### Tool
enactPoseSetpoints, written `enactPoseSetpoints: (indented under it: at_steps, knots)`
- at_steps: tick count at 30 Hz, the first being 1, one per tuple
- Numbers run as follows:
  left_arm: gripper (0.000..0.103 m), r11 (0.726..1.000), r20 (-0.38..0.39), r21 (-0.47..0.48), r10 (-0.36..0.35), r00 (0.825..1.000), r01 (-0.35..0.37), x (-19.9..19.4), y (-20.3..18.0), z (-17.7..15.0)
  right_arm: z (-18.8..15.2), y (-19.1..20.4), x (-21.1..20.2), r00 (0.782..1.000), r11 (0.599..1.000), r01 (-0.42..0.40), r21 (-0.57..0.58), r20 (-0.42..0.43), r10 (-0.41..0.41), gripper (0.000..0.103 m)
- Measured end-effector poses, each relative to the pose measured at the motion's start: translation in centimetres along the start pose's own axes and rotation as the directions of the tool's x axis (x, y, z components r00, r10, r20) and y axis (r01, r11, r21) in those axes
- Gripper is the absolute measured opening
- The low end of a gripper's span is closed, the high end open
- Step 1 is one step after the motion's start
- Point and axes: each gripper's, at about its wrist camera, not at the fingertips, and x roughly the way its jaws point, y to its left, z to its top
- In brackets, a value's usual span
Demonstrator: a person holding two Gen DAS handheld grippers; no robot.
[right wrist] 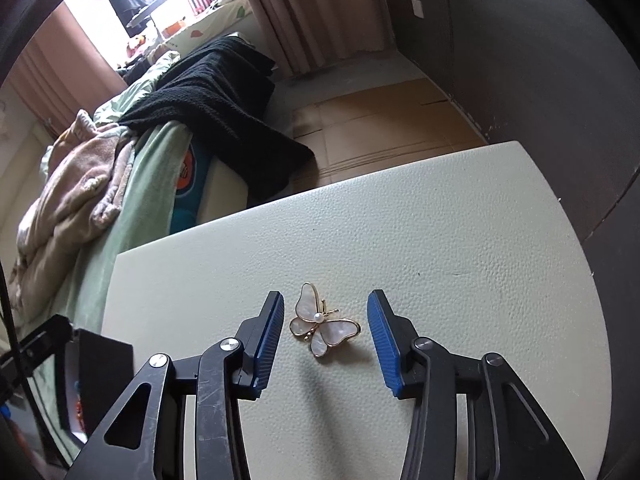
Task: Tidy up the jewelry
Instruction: 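Lower the silver ring into the black box and open the left tool, then lower the butterfly pendant into the black box and open the right tool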
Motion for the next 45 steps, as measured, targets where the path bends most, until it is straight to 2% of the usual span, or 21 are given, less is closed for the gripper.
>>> enactPoseSetpoints:
  at_steps: [1, 3, 4, 8, 15, 25, 31, 32, 34, 36, 37, 45]
  knots:
    - [0.012, 1.000, 0.002, 0.000, 0.001, 1.000, -0.001, -0.2, 0.0, -0.1, -0.1, 0.1, 0.0, 1.000, 1.000, 0.014, -0.012, 0.002, -0.014, 0.042]
    - [0.012, 1.000, 0.006, 0.000, 0.002, 1.000, -0.002, -0.5, 0.1, -0.2, -0.2, 0.4, 0.0, 0.999, 0.999, 0.037, -0.035, -0.004, -0.037, 0.027]
    - [0.012, 1.000, 0.008, 0.000, 0.004, 1.000, -0.004, -0.6, 0.2, -0.2, -0.3, 0.4, 0.0, 0.999, 0.999, 0.034, -0.039, -0.011, -0.035, 0.024]
    - [0.012, 1.000, 0.013, -0.005, 0.011, 1.000, -0.011, -1.1, 0.4, -0.5, -0.7, 0.3, -0.2, 0.999, 0.998, 0.008, -0.058, -0.031, -0.010, 0.024]
    - [0.012, 1.000, 0.033, -0.004, 0.027, 0.999, -0.027, -2.8, 1.0, -1.3, -1.5, -0.6, -1.4, 0.993, 0.996, -0.088, 0.033, -0.074, 0.091, 0.023]
    - [0.012, 0.995, 0.060, -0.066, 0.082, 0.995, -0.078, -5.3, 4.2, -2.2, -2.7, 2.3, -5.2, 0.981, 0.982, -0.189, 0.004, -0.043, 0.189, 0.023]
    - [0.013, 0.992, 0.049, -0.113, 0.064, 0.997, -0.059, -5.7, 5.7, -2.3, -3.4, 4.6, -7.7, 0.971, 0.970, -0.241, -0.039, -0.017, 0.240, 0.023]
    - [0.014, 0.991, 0.045, -0.124, 0.057, 0.997, -0.051, -5.8, 5.9, -2.3, -3.4, 5.1, -8.2, 0.967, 0.966, -0.253, -0.046, -0.012, 0.253, 0.023]
    - [0.023, 0.987, 0.048, -0.158, 0.051, 0.998, -0.043, -6.1, 6.8, -2.3, -3.6, 6.0, -8.7, 0.962, 0.960, -0.273, -0.060, -0.006, 0.273, 0.023]
    - [0.048, 0.981, 0.056, -0.192, 0.051, 0.997, -0.039, -6.4, 7.5, -2.4, -3.8, 7.0, -9.2, 0.955, 0.952, -0.297, -0.073, -0.001, 0.298, 0.023]
    - [0.052, 0.978, 0.063, -0.206, 0.053, 0.997, -0.039, -6.6, 7.9, -2.4, -4.0, 7.6, -9.4, 0.950, 0.947, -0.310, -0.081, -0.001, 0.311, 0.023]
    - [0.053, 0.967, 0.079, -0.250, 0.070, 0.994, -0.048, -7.8, 9.9, -2.4, -5.0, 10.9, -9.7, 0.925, 0.917, -0.379, -0.121, -0.027, 0.379, 0.023]
